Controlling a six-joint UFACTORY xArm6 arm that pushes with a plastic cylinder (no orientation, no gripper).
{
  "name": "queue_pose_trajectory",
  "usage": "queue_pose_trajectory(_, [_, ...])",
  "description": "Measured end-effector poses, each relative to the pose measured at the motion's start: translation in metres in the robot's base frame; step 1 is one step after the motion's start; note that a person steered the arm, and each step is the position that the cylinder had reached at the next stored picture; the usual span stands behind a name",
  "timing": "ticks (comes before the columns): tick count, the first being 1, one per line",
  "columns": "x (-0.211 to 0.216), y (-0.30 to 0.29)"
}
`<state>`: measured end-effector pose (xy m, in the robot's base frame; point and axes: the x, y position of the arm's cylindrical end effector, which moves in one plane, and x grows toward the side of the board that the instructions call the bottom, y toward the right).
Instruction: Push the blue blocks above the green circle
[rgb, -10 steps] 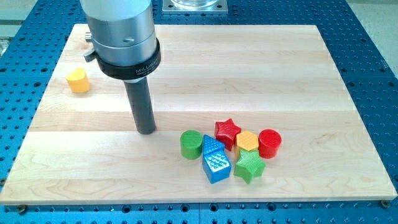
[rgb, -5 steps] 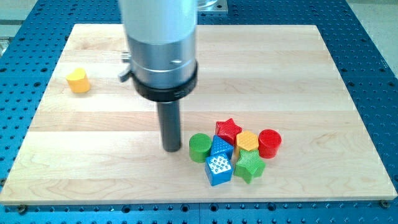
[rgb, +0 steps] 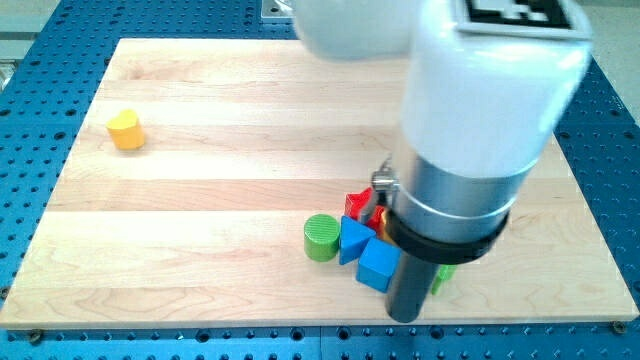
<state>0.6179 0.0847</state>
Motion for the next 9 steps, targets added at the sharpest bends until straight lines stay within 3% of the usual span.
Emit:
queue_pose_trajectory(1, [-0.015, -0.009])
queue_pose_trajectory(4, [-0.116, -0.077])
queue_pose_trajectory(6, [-0.161, -0.174])
queue_pose_trajectory(9, [-0.202, -0.144])
